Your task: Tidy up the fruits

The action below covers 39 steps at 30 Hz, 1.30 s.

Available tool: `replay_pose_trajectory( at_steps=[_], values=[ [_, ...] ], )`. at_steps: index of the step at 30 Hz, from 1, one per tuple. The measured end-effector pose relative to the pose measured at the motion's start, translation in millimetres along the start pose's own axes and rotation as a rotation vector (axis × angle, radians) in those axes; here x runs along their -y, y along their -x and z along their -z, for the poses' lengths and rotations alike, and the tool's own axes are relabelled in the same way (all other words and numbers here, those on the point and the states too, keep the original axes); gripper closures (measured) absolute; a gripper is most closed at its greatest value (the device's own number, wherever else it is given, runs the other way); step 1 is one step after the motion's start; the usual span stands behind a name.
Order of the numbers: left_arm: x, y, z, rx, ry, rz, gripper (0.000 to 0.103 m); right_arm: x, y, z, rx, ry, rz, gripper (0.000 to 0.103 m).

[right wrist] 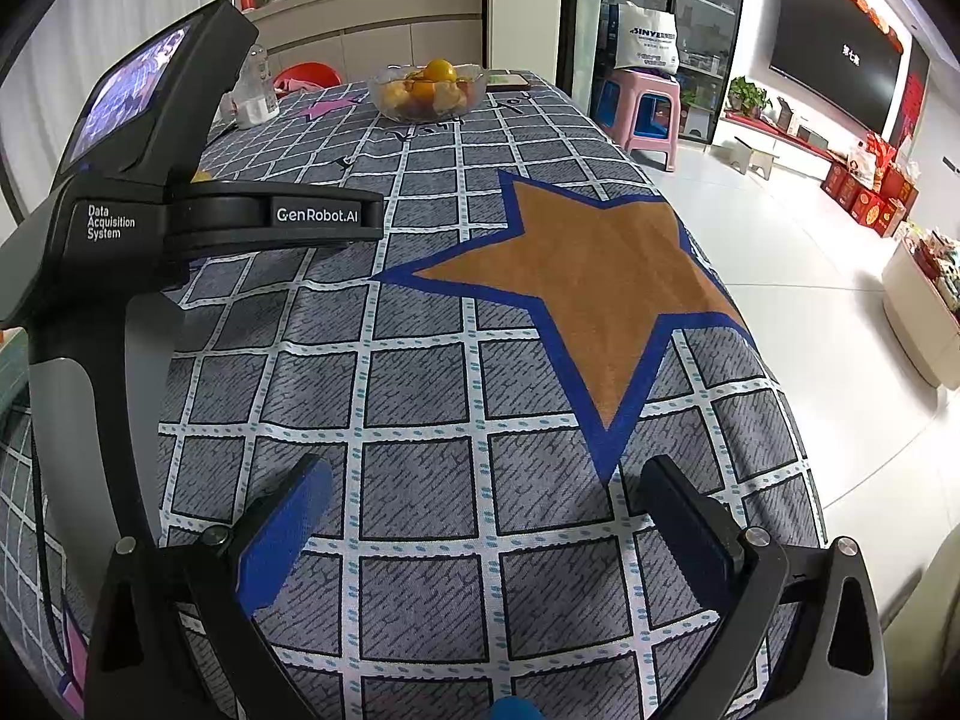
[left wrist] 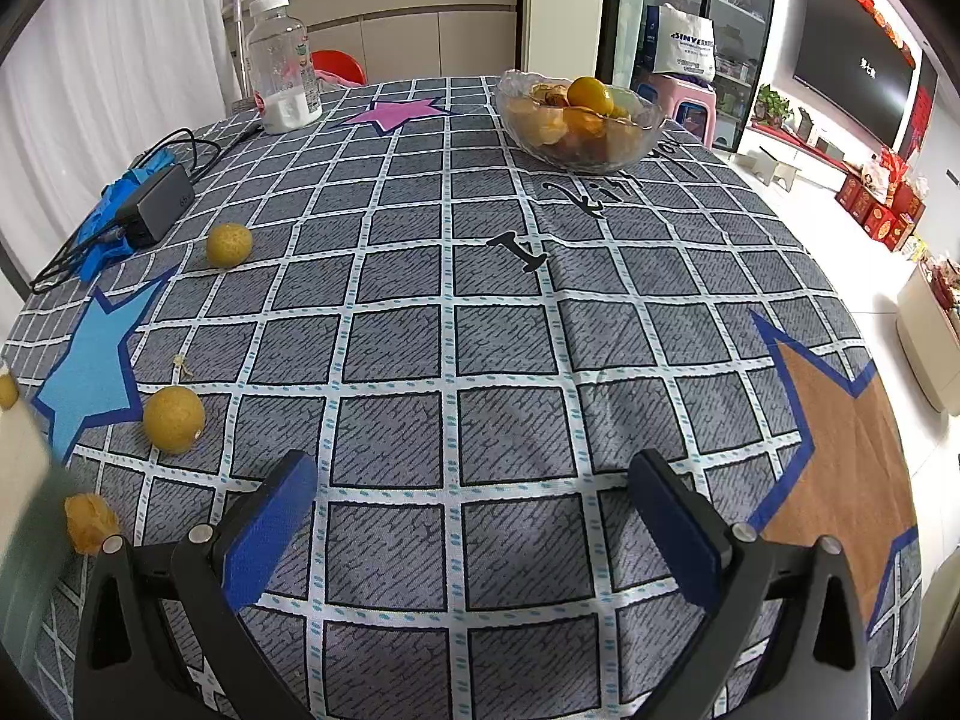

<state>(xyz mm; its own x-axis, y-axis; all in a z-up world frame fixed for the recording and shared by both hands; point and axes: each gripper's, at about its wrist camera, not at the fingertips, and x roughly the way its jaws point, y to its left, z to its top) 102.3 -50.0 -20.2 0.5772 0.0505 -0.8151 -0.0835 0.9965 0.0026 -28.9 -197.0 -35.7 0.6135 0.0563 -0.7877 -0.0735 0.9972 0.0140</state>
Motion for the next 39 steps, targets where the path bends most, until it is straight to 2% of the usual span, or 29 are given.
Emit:
replay_pose_trajectory(
  at_steps=[32, 39],
  values=[
    [-0.4, 0.2, -0.3, 0.0, 0.001, 0.001, 0.0, -1.0, -0.3, -0.2, 0.001, -0.003, 0.001, 0.0],
    [-0.5, 0.3, -0.3, 0.0, 0.001, 0.001, 0.0, 0.5, -1.2, -1.9, -0.005, -0.037, 0.044, 0.0]
  ],
)
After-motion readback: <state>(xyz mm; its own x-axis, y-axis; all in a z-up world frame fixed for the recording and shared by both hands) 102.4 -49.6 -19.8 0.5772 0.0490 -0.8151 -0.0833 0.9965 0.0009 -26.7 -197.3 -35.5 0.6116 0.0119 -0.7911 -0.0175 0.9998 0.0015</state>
